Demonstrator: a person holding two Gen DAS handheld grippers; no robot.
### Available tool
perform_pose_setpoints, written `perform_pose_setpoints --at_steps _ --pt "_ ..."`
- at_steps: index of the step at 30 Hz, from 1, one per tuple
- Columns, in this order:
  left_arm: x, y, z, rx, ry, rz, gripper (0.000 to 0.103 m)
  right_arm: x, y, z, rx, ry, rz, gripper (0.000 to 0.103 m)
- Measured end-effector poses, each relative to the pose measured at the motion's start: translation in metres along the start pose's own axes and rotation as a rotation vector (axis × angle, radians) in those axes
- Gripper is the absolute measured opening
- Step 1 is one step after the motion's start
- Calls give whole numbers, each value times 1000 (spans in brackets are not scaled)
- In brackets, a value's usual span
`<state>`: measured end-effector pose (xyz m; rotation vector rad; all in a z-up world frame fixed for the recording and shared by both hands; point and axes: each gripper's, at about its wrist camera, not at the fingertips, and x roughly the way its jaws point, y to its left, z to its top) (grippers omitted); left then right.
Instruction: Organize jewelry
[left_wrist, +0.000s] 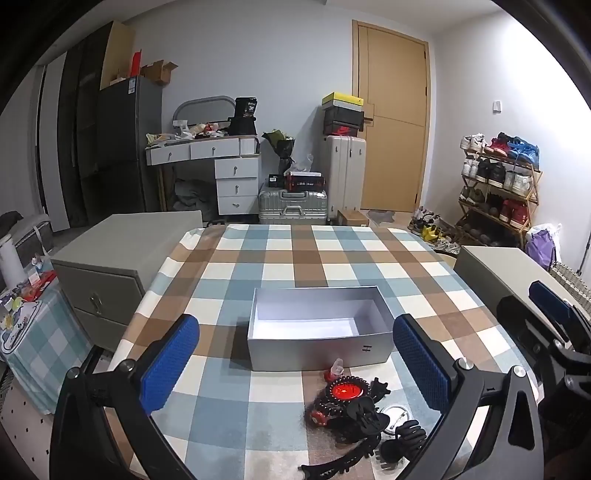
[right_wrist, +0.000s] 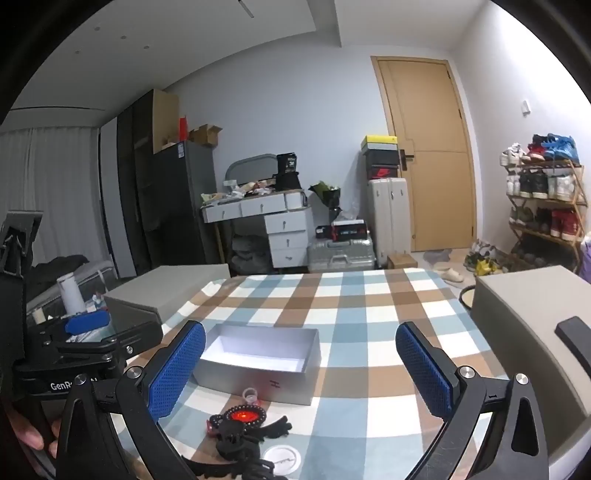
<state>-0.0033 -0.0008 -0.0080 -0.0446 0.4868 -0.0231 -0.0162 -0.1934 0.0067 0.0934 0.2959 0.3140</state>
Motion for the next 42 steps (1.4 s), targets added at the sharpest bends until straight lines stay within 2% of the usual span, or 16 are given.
perform_pose_setpoints --at_steps 2,6,13,15,25,42 --pt "0 0 -2 0 4 0 102 -2 0 -1 21 -25 10 103" --pt "3 2 -1 -10 16 -6 102 -2 1 -3 19 -20 20 103" --pt "2 9 -3 -42 18 -29 102 -9 -1 17 4 -19 21 103" --pt "4 8 -2 -37 21 -32 102 -9 1 7 -4 -35 22 103" --pt "0 9 -3 -27 2 -44 102 -8 5 2 -18 -41 17 103" --pt "4 11 -8 -22 51 -57 102 -7 6 -1 -20 -34 15 103"
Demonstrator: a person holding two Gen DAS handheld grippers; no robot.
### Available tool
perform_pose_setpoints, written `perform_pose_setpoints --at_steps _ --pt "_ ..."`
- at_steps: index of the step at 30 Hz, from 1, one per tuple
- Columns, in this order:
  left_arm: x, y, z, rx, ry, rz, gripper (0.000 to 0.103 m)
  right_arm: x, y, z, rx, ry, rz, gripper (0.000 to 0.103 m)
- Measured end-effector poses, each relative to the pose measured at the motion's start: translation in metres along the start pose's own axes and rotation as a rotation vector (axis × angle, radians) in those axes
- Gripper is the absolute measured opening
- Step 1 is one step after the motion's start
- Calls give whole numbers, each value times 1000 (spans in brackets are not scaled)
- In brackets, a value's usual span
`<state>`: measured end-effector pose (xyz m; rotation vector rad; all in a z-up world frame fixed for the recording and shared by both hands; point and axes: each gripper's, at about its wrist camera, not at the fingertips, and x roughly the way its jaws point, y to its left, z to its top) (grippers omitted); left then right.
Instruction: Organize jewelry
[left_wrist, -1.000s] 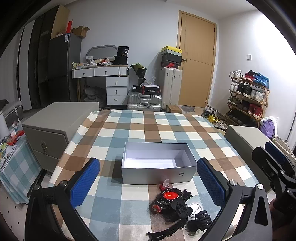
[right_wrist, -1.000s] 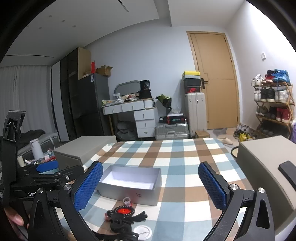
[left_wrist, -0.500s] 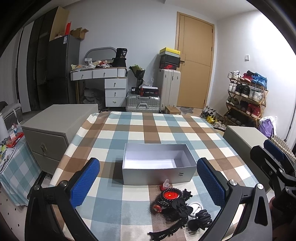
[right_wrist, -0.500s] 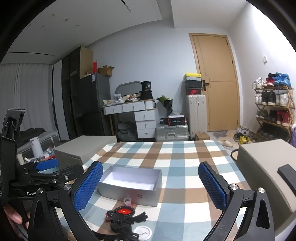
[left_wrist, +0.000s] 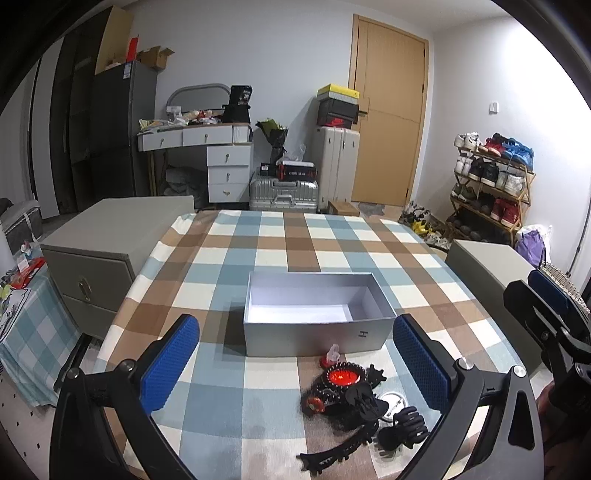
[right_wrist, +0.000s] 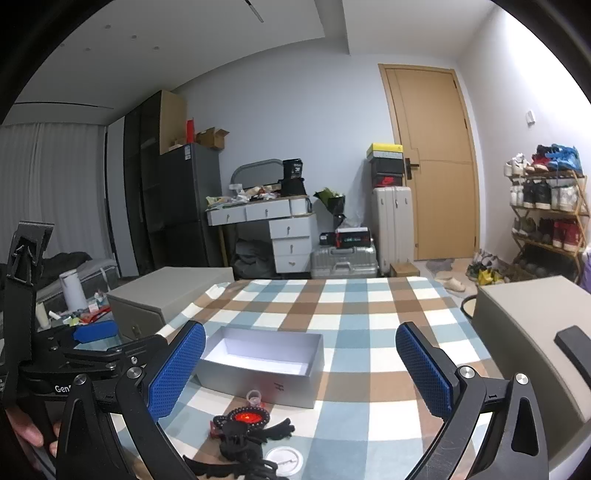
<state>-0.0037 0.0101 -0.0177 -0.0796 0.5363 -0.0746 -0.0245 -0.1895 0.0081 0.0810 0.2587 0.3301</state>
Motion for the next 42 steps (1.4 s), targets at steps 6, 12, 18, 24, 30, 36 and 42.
perform_pose_setpoints --at_steps 6,12,18,24,30,36,42 --pt "0 -1 -2 2 5 0 102 1 -1 -2 2 1 -3 103" --pt "1 0 -4 4 14 -4 102 1 -2 -3 -1 2 -4 103" --pt "4 -2 -8 11 32 -14 102 1 0 -5 -3 5 -4 103" --pt "9 -3 -14 24 81 -43 102 4 -1 -7 1 12 -11 103" --pt "13 -6 -22 41 117 -78 102 6 -1 -13 -6 27 -17 103" --pt "21 -7 -33 53 183 -123 102 10 -3 -17 3 40 -16 103" --pt "38 2 -52 40 317 -205 102 11 -9 -23 15 51 -17 103"
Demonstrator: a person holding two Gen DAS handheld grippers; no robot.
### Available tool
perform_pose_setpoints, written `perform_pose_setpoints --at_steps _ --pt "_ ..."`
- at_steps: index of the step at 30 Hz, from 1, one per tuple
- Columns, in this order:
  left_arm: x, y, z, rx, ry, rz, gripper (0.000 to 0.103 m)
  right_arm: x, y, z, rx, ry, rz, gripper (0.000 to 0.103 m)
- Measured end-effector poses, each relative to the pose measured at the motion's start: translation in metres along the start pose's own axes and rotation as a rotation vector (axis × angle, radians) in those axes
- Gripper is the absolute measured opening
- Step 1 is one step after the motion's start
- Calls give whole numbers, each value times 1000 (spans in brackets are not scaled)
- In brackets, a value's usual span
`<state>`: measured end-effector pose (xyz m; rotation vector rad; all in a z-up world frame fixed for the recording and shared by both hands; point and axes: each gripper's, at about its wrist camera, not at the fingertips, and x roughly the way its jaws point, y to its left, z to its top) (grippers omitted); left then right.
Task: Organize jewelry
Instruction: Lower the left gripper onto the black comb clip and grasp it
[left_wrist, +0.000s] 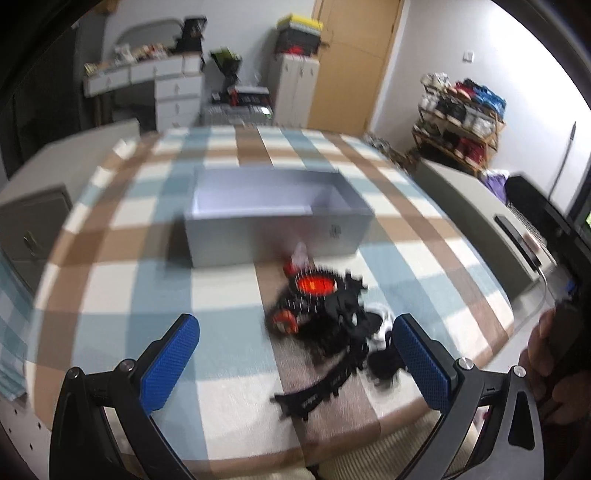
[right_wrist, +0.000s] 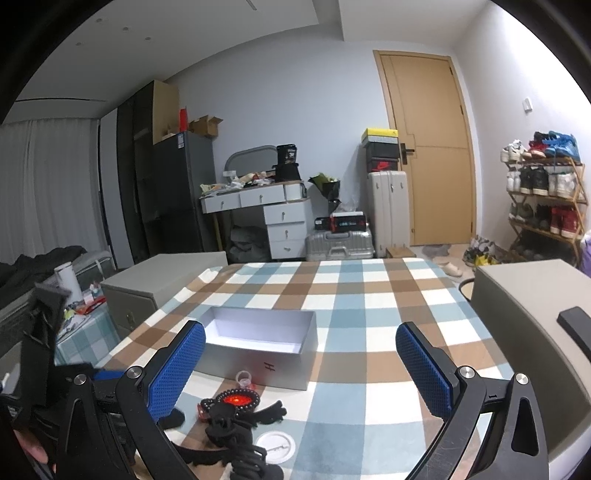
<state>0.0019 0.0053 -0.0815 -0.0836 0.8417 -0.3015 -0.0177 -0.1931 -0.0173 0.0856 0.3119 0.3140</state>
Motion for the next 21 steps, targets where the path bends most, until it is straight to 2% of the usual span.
perform_pose_setpoints --at_steps 5,8,11,16,18,19,21 --pt "15 1 -13 37 112 -69 102 3 -5 -5 15 17 -5 103" --pt "20 -1 -17 52 150 -104 102 5 -7 -9 24 30 -7 103" --pt "30 -7 -19 91 201 -123 94 6 -7 -11 28 38 -8 103" --pt "33 -21 -18 209 224 -94 89 5 -7 -15 19 51 14 103" --pt "38 -27 -18 275 239 -37 82 4 -8 -16 27 52 28 103" --pt "39 -29 -18 303 243 -10 75 4 -9 -16 31 52 31 103" --pt "39 -30 -19 330 255 -1 70 5 -11 -17 38 55 32 103"
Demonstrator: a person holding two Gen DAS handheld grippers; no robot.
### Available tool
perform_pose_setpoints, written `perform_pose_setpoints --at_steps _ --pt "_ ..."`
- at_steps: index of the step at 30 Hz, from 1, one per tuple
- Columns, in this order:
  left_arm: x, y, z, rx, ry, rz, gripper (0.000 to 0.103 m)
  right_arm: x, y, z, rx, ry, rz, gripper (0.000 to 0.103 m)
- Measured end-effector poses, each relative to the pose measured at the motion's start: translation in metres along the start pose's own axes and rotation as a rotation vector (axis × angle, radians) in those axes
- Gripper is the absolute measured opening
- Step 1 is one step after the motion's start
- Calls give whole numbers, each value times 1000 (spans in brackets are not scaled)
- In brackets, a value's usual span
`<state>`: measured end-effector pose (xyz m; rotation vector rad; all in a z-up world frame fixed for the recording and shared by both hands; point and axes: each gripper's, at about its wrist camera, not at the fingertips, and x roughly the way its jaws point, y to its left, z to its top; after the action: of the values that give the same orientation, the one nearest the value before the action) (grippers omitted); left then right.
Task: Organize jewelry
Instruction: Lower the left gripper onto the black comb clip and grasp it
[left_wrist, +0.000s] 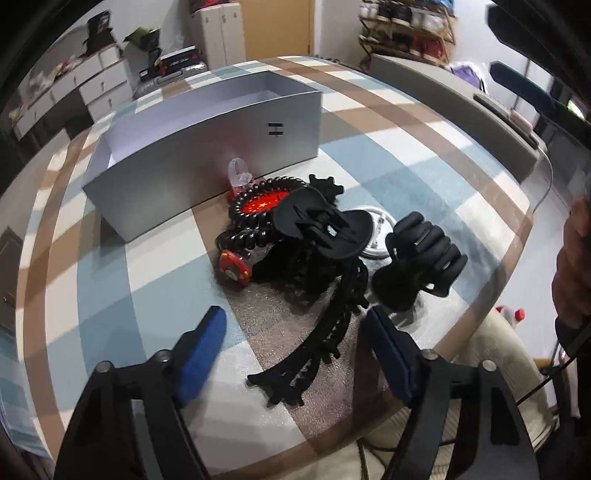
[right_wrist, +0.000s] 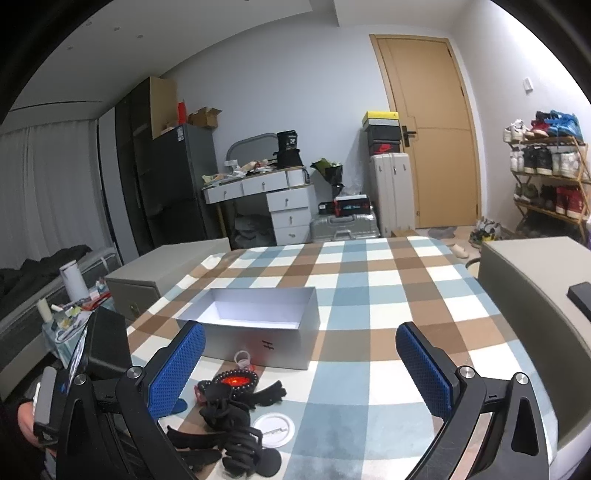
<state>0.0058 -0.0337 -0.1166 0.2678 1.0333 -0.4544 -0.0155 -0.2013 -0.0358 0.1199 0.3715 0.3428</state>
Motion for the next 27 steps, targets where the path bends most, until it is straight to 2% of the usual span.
perform_pose_setpoints --at_steps 3,4,5,7,9,14,21,27 --pt "-2 -2 0 11 24 -3 61 1 -3 0 7 3 -1 103" --pt "-4 -3 0 19 27 -8 53 1 -3 -1 9 4 -2 103" --pt "-4 -5 -1 27 27 -13 39 1 -4 -1 13 7 -1 103" --pt "-5 -11 -2 49 29 -22 22 1 -6 -1 20 13 0 103" --pt "-5 -13 -2 68 31 -21 19 2 -8 0 26 21 -2 103" --pt "-1 -9 1 43 25 -64 12 -2 -7 2 32 30 17 103" --pt "-3 -6 -2 55 23 -70 11 -4 -9 2 33 50 -1 103" --pt "-4 -1 -1 42 9 -136 11 3 -7 -6 31 116 3 103"
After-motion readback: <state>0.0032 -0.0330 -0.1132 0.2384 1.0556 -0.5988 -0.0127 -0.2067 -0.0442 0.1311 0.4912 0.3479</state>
